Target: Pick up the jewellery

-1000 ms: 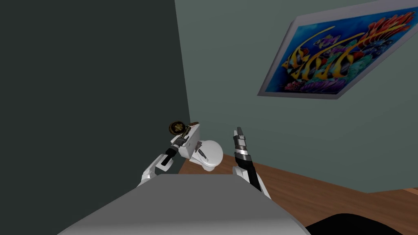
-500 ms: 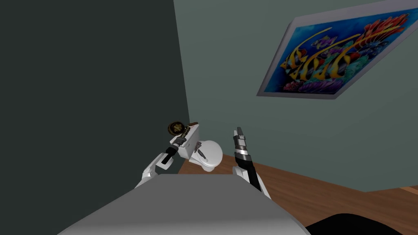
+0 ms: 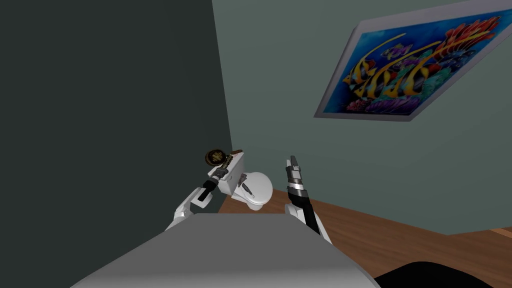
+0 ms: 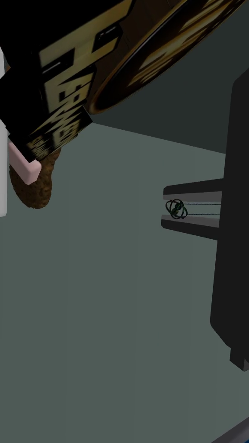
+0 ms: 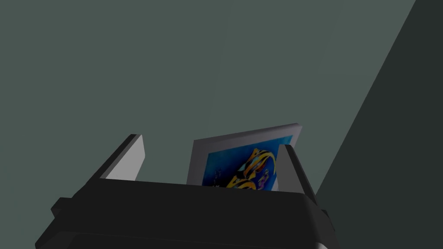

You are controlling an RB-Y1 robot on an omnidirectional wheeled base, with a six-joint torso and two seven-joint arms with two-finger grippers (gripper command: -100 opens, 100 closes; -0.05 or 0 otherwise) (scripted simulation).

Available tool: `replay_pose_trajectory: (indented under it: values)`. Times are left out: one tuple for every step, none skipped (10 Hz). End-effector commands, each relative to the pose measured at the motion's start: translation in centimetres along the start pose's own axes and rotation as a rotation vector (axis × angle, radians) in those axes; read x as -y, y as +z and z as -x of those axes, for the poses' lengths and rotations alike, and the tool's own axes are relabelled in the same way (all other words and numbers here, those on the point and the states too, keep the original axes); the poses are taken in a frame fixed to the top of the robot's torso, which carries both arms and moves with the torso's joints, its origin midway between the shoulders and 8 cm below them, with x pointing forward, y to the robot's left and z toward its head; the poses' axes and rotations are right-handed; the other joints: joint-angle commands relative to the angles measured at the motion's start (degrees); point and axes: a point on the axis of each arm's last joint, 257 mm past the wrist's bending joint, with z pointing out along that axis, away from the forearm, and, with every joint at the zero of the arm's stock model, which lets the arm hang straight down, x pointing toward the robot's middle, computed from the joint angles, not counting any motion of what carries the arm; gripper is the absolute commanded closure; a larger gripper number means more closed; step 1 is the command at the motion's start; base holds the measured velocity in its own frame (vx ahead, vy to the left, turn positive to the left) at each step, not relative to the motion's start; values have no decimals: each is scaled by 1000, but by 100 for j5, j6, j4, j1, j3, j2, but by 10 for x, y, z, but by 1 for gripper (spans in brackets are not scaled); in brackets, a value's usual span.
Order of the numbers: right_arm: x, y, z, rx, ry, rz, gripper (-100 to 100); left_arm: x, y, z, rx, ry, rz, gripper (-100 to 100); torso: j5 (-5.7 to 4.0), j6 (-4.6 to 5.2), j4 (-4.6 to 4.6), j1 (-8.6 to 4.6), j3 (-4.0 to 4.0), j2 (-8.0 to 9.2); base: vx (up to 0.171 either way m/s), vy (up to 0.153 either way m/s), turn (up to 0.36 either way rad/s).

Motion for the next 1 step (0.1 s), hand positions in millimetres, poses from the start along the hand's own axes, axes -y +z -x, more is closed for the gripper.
replay_pose_trajectory:
  values:
    - [0,0,0,0,0,0,0,0,0,0,0,0,0,0,0,0,0,0,0,0,0,0,0]
